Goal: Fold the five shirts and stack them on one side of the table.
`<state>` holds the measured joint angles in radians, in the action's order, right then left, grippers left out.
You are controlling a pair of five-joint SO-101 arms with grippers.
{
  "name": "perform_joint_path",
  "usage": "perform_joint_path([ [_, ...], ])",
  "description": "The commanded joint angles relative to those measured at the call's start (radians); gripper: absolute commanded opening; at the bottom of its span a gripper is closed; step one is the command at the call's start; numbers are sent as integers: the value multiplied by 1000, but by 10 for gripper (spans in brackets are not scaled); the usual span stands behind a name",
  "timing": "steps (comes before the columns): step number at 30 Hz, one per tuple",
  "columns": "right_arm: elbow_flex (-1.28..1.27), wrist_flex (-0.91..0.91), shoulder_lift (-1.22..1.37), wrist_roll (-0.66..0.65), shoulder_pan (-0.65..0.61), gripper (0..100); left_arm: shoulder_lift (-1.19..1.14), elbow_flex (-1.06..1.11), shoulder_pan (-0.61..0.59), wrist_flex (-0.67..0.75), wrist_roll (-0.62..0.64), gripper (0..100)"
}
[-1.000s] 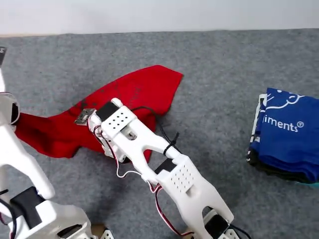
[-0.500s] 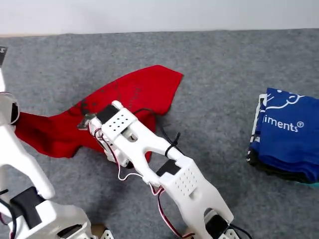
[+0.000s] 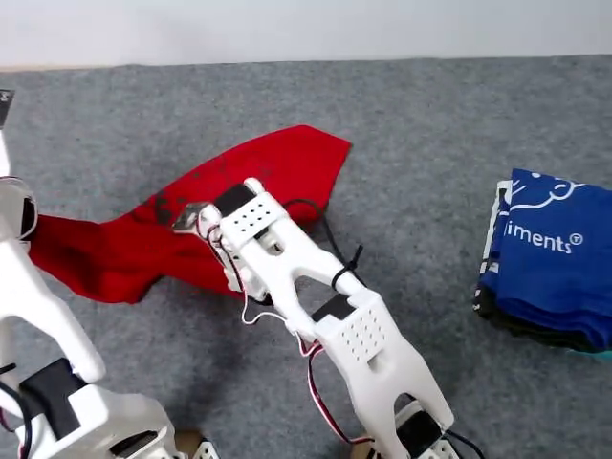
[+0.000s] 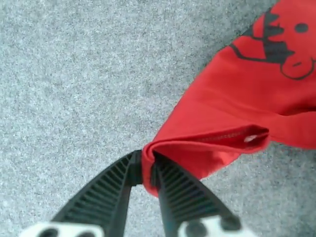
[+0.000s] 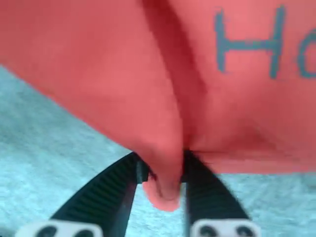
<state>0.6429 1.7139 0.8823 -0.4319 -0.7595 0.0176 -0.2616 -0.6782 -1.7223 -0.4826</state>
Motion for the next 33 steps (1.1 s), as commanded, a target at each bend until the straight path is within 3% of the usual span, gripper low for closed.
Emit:
perform_joint_path([
  [1, -12, 42, 13, -46, -4, 11, 15, -4, 12, 18, -6, 5],
  [8, -3, 82, -65, -46, 21, 11, 34, -21, 57, 12, -2, 5],
  [22, -3, 82, -713, -51, 243, 11, 327, -68, 192, 14, 2, 5],
  [33, -2, 73, -1176, -51, 458, 12, 677, -97, 196, 354, 157, 5],
])
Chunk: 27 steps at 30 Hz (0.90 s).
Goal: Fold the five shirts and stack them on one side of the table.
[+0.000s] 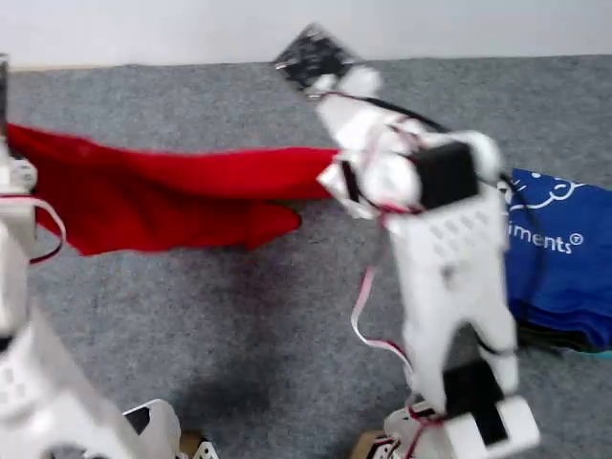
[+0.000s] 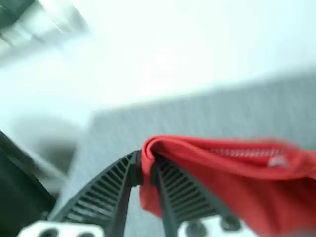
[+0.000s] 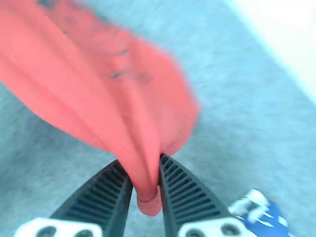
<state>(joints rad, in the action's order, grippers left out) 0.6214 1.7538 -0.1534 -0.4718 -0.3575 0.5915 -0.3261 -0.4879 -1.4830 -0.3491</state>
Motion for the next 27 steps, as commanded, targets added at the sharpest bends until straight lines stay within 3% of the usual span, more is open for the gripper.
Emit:
perform_joint_path([
  [1, 20, 28, -177, -11, 74, 12, 138, -33, 6, 147, 23, 5],
  [12, 20, -7, -467, -12, 278, 12, 413, -33, 5, 384, 17, 5],
  [19, 20, 2, -605, -89, 364, 12, 528, -28, 5, 399, -107, 5],
  [27, 18, 41, -685, -155, 390, 12, 555, -35, 5, 402, -124, 5],
])
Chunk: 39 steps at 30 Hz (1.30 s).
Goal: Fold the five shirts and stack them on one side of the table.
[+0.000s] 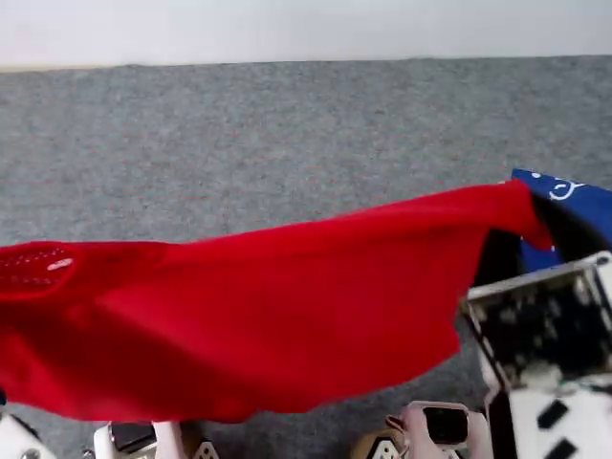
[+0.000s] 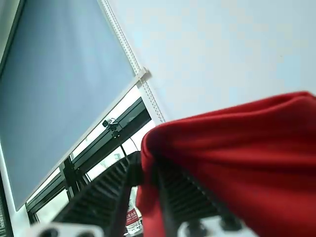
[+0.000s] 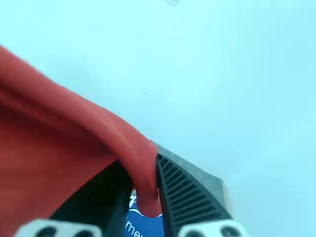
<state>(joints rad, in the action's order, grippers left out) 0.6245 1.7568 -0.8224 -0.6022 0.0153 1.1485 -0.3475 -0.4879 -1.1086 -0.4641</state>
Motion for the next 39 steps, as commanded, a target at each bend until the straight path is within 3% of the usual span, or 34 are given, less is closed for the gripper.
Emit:
perform_joint_path([
  [1, 15, 38, -22, -31, 18, 12, -2, -18, 5, 28, -11, 5],
  [6, -61, 36, -12, -44, 16, 12, -12, 1, 5, 2, -21, 5],
  [12, -284, -15, 113, -38, -8, 12, -86, 236, 14, 2, -44, 5],
  [18, -514, -197, 295, -35, -65, 12, -281, 519, 215, 29, -183, 5],
  [25, -701, -567, 572, -35, -64, 12, -660, 713, 328, 505, -167, 5],
  [28, -700, -713, 710, -37, -61, 12, -870, 676, 350, 680, -167, 5],
  [32, -658, -917, 875, -37, -59, 12, -1165, 506, 362, 810, -167, 5],
  [39, -299, -1095, 1178, -41, -48, 12, -1619, -7, 362, 842, -167, 5],
])
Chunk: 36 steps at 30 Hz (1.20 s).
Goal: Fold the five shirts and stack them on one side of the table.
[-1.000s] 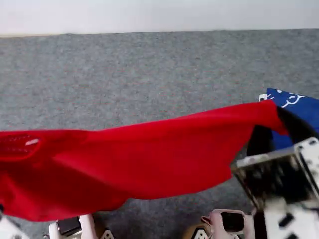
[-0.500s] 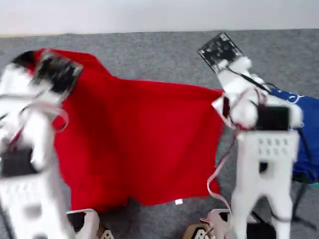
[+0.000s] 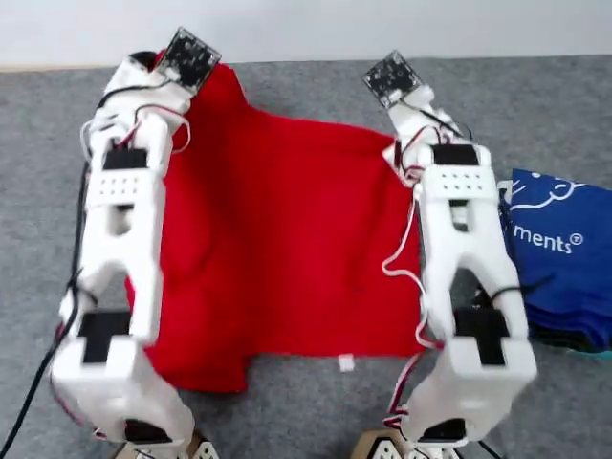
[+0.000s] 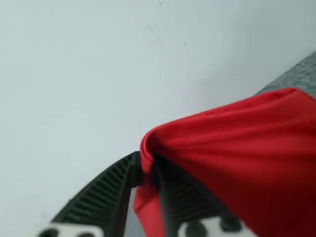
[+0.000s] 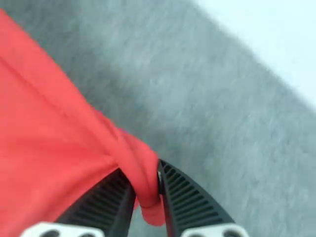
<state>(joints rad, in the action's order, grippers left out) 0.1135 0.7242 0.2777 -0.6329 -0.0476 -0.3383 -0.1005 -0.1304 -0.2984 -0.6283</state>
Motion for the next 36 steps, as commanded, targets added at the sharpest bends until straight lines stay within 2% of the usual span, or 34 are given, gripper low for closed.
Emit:
perform_joint_path([
  [1, 285, -65, 125, -12, 18, 12, -187, -332, 5, 32, -3, 5],
  [7, 730, -28, 417, -66, 13, 12, -479, -727, 5, 25, -6, 5],
  [11, 959, 82, 581, -83, -1, 12, -609, -912, 5, -101, -8, 5],
  [15, 1129, 229, 704, -83, -1, 12, -687, -1058, -2, -327, -8, 5],
  [20, 1298, 481, 776, -83, -1, 12, -700, -1208, -3, -772, -14, 5],
  [25, 1399, 713, 794, -83, 1, 12, -707, -1334, -2, -1134, -112, 5],
  [32, 1427, 921, 786, -83, -2, 12, -700, -1409, 0, -1445, -186, 5],
  [36, 1444, 1033, 785, -83, -4, 12, -686, -1428, -21, -1459, -189, 5],
])
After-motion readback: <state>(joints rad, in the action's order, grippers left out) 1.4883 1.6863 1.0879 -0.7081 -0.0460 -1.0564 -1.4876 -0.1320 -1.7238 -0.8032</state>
